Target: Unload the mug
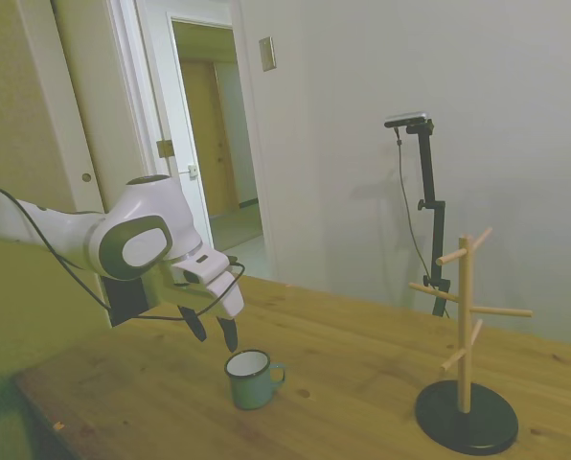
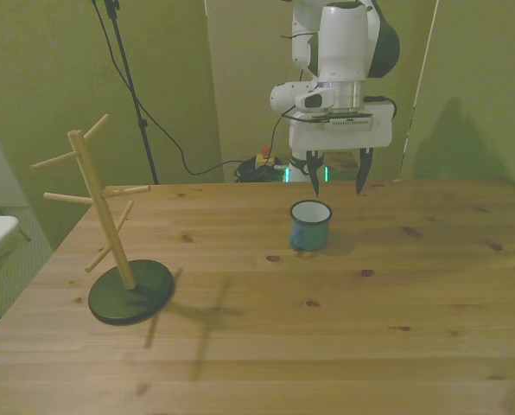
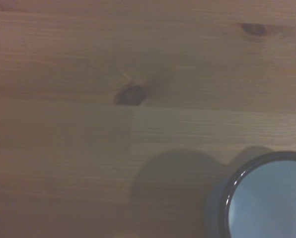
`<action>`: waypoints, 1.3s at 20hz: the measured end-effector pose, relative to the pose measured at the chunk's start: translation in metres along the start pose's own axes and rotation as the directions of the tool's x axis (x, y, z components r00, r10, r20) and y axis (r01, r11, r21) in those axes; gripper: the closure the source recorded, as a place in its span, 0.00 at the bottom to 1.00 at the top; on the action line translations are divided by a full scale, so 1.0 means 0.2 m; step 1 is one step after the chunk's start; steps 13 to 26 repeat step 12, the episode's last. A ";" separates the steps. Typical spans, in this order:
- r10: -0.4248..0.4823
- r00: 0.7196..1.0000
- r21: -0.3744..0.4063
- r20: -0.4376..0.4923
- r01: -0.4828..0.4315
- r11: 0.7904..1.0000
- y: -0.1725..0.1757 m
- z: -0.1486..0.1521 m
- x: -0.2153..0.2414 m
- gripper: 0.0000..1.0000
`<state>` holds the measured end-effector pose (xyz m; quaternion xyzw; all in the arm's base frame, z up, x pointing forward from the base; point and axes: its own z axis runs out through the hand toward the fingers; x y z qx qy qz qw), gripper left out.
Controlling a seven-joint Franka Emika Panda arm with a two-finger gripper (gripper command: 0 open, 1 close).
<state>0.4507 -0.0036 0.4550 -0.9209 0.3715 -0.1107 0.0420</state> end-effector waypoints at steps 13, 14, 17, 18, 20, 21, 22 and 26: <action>-0.100 0.993 -0.052 0.061 0.104 0.993 0.13 -0.05 -0.38 0.00; -0.100 0.993 -0.052 0.061 0.104 0.993 0.13 -0.05 -0.38 0.00; -0.100 0.993 -0.052 0.061 0.104 0.993 0.13 -0.05 -0.38 0.00; -0.100 0.993 -0.052 0.061 0.104 0.993 0.13 -0.05 -0.38 0.00; -0.100 0.993 -0.052 0.061 0.104 0.993 0.13 -0.05 -0.38 0.00; -0.100 0.993 -0.052 0.061 0.104 0.993 0.13 -0.05 -0.38 0.00; -0.100 0.993 -0.052 0.061 0.104 0.993 0.13 -0.05 -0.38 0.00; -0.100 0.993 -0.052 0.061 0.104 0.993 0.13 -0.05 -0.38 0.00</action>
